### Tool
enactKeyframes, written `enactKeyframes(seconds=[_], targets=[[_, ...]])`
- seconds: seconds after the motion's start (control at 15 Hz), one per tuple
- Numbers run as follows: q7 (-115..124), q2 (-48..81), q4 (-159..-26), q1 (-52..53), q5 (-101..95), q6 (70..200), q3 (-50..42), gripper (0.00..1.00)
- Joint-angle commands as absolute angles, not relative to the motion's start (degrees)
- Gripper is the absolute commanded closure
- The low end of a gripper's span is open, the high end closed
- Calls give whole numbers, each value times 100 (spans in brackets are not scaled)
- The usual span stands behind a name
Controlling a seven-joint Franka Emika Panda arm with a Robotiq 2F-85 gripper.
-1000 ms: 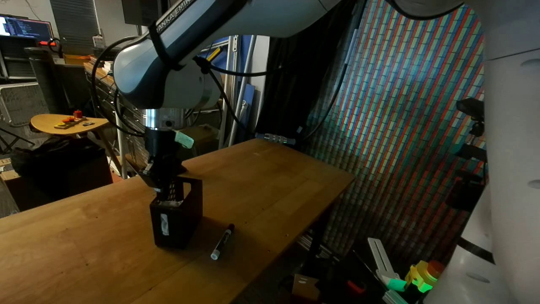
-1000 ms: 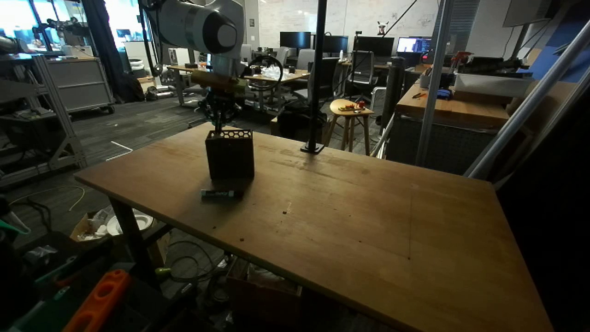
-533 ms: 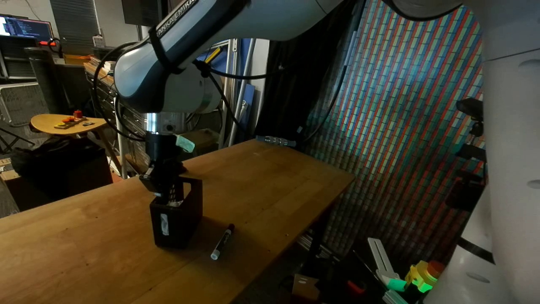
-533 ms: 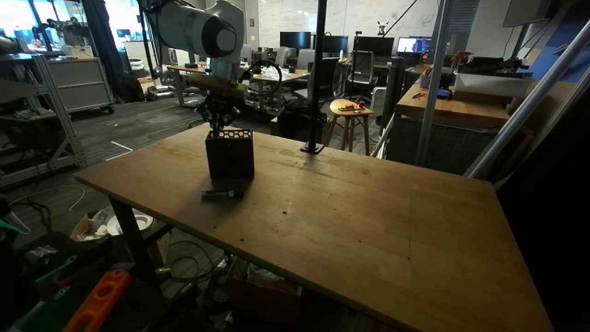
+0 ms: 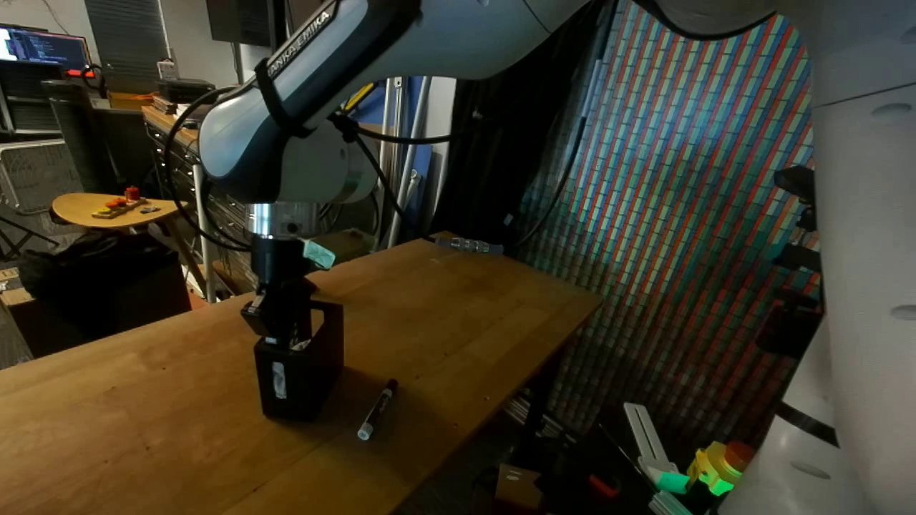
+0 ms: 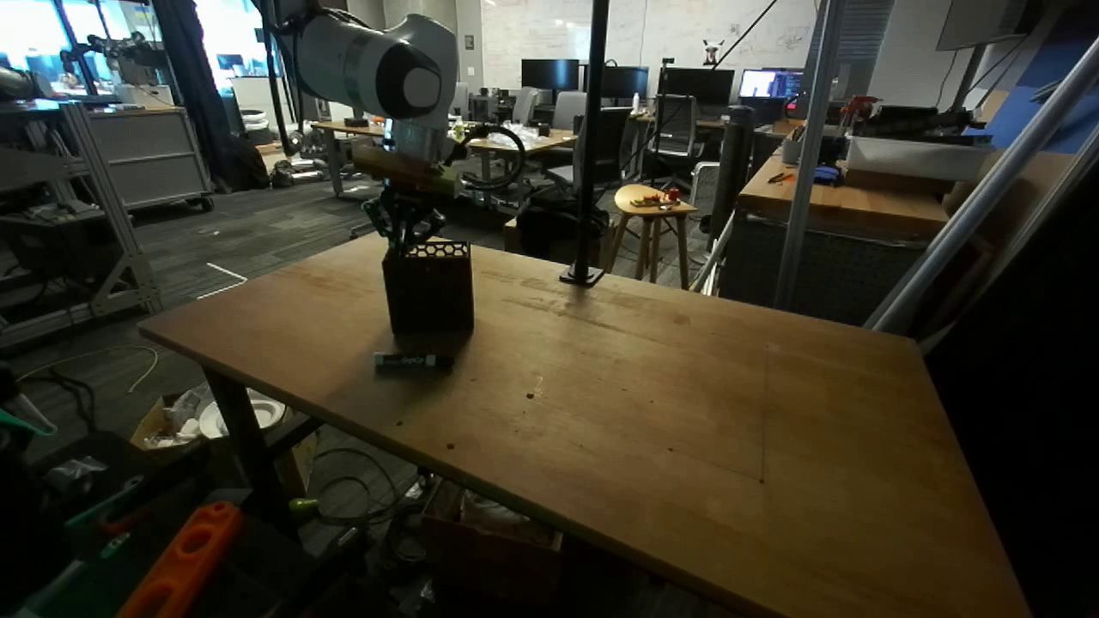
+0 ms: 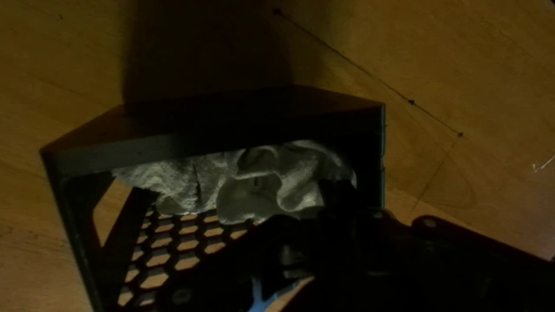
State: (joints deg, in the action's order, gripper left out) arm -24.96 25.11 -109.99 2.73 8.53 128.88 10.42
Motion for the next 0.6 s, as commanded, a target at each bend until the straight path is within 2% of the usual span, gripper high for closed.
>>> enactKeyframes(seconds=[0.0, 0.53], targets=[[-2770, 2548, -11041, 130, 1058, 12998, 1181, 92], [-3327, 2734, -10964, -134, 1291, 12878, 1235, 92]])
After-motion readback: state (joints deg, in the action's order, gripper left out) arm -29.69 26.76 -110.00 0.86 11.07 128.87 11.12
